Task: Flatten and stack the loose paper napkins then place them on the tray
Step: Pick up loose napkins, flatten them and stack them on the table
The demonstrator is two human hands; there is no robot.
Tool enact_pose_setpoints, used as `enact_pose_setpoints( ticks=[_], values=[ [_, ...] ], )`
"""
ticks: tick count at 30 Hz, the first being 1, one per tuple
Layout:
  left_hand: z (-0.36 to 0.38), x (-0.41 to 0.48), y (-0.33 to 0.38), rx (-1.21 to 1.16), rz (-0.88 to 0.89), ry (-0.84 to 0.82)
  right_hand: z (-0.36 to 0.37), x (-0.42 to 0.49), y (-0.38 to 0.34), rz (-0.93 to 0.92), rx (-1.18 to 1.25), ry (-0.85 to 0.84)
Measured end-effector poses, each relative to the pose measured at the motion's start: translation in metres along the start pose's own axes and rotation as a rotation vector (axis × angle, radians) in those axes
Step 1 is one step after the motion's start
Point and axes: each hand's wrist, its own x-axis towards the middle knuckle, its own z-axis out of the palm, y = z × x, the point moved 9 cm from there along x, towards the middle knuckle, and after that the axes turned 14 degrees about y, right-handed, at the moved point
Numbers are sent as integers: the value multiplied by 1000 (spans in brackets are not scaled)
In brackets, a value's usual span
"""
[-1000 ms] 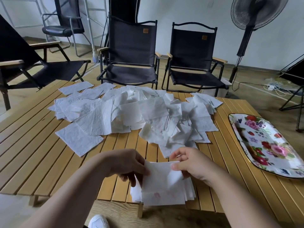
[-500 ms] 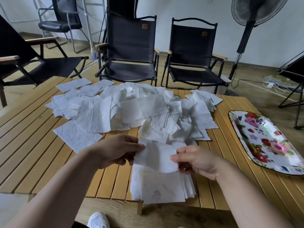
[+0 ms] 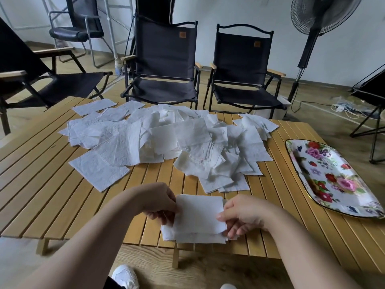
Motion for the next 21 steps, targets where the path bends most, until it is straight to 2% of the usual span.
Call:
enact_pose_setpoints(
  ticks=[3,5,7,9,11,14,18,21],
  values=[
    [-7,2,-1,5,-3,40,1,1,-4,2,-11,21],
    [-6,1,-2,31,-7,31,-5,3,-6,-32,-171,100],
    [-11,4,-3,89,-11,83,-24,8,-15,-117,-272,339],
    [-27,9,-2,148,1,244,-45,8,-32,-252,-154,613],
    [-45,12,2,147,28,413,-49,7,-55,-426,-96,760],
    [-62,15,1,39,30,545,-28,19,-86,-603,-213,806],
    [-67,20,-10,-15,14,578,-4,39,-98,-561,-394,862],
    [-71,21,-18,1,12,585,-11,46,-95,-496,-340,939]
  ],
)
